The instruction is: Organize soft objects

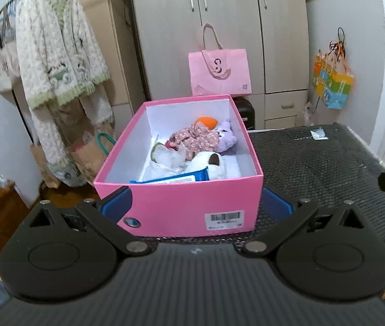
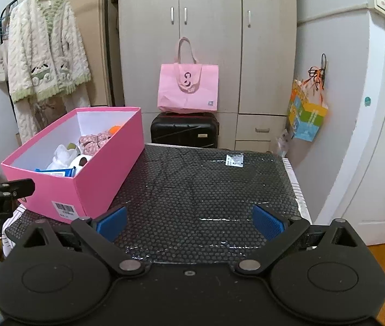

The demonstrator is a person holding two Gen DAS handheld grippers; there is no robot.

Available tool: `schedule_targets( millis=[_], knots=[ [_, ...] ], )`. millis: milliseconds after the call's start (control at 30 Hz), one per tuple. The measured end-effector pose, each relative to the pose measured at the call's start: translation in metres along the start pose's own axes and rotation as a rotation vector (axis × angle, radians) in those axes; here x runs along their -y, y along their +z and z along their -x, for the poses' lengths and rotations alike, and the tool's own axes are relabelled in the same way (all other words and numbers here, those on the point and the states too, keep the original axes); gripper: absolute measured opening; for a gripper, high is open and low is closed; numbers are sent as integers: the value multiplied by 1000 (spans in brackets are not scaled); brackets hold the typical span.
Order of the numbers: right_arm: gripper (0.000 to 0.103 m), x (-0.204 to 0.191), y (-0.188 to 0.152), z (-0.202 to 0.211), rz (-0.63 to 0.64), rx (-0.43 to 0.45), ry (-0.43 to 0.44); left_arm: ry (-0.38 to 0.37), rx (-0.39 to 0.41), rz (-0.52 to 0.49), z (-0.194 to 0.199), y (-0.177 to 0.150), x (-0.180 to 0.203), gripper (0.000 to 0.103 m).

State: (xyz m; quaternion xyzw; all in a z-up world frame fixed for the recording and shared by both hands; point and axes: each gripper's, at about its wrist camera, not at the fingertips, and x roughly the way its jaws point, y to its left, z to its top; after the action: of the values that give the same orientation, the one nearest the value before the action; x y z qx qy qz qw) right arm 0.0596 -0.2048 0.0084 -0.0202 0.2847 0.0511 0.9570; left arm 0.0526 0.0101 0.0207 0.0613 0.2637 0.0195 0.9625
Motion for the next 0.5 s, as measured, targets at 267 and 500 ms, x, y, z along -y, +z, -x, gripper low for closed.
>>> schedule_targets(
  millis=[267,500],
  knots=[
    [101,-1,-5,13,-3,37,-49,-24,9,24,4,-3,-1,103],
    [101,-6,-7,25,5,102,-105,-26,45,37,9,-7,1,103]
  ],
)
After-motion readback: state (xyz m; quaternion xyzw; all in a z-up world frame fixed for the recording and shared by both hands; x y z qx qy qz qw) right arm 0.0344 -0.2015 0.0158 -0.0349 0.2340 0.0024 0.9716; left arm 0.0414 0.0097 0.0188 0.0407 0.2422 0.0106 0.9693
